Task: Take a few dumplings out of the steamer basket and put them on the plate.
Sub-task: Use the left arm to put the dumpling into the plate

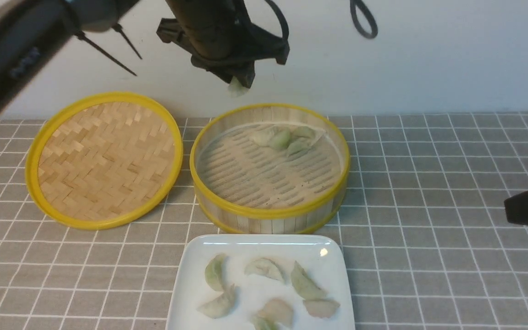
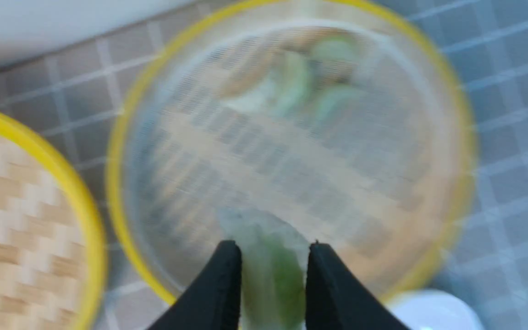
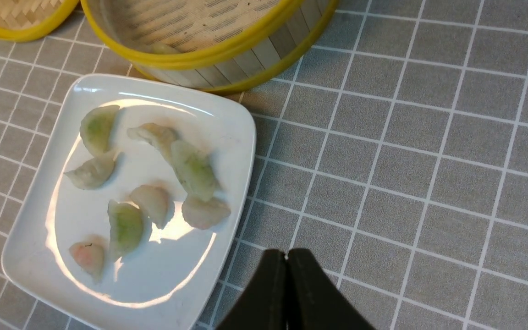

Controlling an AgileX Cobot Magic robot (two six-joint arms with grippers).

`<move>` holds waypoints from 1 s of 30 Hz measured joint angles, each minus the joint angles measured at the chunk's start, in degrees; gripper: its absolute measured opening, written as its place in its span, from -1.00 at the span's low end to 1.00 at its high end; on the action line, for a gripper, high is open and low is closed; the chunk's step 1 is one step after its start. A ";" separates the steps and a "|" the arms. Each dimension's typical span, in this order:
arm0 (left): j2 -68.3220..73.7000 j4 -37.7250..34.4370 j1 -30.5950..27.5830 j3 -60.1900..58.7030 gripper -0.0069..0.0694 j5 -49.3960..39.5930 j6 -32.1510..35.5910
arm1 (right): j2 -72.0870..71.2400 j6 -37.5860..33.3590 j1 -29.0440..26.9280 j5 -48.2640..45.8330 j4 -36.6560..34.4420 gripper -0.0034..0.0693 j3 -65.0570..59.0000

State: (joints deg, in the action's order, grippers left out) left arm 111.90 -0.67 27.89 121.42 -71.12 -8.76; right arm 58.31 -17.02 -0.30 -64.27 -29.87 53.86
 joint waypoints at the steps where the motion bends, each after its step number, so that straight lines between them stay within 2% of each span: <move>1: -3.77 -3.01 0.41 -4.78 -0.41 -0.06 0.25 | 0.00 0.00 0.00 -0.27 0.00 -0.93 0.00; 7: -13.15 -3.75 4.39 -23.28 -0.41 -0.20 0.39 | 0.00 -0.07 0.00 -0.42 0.00 -0.93 0.00; 10: -15.41 -3.76 8.22 -35.96 -0.41 -0.07 -0.05 | 0.00 -0.07 0.00 -0.42 0.00 -0.93 0.00; 12: -15.67 -3.87 10.89 -45.51 -0.41 2.51 -0.24 | 0.00 -0.07 0.00 -0.42 0.00 -0.93 0.00; 16: -14.58 -3.94 12.22 -53.82 -0.41 7.64 -0.30 | 0.00 -0.07 0.00 -0.35 0.00 -0.93 0.00; 26: -10.47 -3.97 12.34 -56.02 -0.36 11.41 0.21 | 0.00 -0.07 0.00 0.08 0.00 -0.93 0.00; 28: -10.23 -3.97 12.34 -56.02 -0.17 11.48 0.21 | 0.00 -0.07 0.00 0.08 0.00 -0.93 0.00; 29: -10.27 -3.97 12.34 -56.02 -0.17 11.48 0.21 | 0.00 -0.07 0.00 0.08 0.00 -0.93 0.00; 30: -10.22 -4.04 12.34 -56.02 0.02 11.54 0.21 | 0.00 -0.02 0.00 0.08 -0.14 -0.93 0.00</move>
State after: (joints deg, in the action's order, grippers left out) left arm 101.68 -4.70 40.23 65.40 -59.58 -8.54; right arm 58.31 -17.04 -0.30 -64.19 -30.01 53.86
